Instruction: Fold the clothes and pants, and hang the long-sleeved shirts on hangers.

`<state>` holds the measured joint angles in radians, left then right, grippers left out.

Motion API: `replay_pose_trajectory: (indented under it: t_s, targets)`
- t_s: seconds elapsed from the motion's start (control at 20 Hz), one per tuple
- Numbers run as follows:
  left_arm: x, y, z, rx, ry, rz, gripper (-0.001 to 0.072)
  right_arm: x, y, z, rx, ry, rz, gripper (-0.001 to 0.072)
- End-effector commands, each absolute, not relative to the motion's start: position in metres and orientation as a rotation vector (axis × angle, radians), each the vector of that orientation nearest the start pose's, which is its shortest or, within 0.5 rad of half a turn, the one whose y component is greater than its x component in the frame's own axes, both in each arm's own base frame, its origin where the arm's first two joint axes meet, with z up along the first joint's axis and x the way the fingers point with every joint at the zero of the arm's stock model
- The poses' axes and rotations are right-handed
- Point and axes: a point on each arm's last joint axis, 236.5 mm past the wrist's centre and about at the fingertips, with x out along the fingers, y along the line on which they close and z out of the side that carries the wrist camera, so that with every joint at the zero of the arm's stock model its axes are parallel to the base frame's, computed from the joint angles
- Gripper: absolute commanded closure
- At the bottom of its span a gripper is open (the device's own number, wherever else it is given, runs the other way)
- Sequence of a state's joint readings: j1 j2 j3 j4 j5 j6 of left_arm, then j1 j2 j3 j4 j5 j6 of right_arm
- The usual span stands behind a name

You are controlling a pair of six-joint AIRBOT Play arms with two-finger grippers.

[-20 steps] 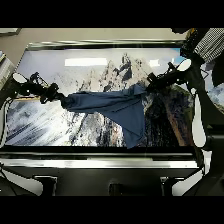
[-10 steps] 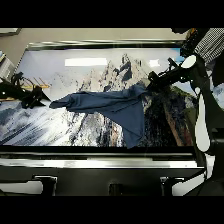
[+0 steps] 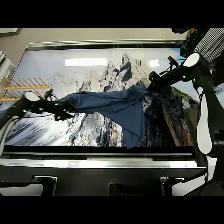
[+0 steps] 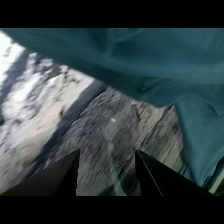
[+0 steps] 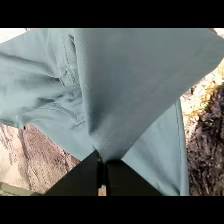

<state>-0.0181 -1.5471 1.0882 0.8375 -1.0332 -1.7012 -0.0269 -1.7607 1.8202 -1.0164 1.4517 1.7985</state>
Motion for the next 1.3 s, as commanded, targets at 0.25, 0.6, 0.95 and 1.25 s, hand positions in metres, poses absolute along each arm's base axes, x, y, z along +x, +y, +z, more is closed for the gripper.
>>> replay_pose_trajectory:
  t_s: [0.25,0.6,0.95,1.25]
  targets:
    - [0.425,-0.185,-0.109,-0.976,1.366,-0.095,0.0310,0.474,0.111,0.045,0.632,1.420,0.244,0.0686]
    - [0.445,-0.179,-0.106,-0.977,1.295,-0.077,0.0602,0.470,0.111,0.048,0.618,1.429,0.255,0.0686]
    - [0.477,-0.163,-0.029,-0.918,1.217,-0.254,0.0695,0.481,0.111,0.101,0.549,1.233,0.325,0.0687]
    - [0.485,-0.080,0.271,-0.665,0.648,-0.445,0.0695,0.459,0.074,0.349,0.434,0.505,0.343,0.0687]
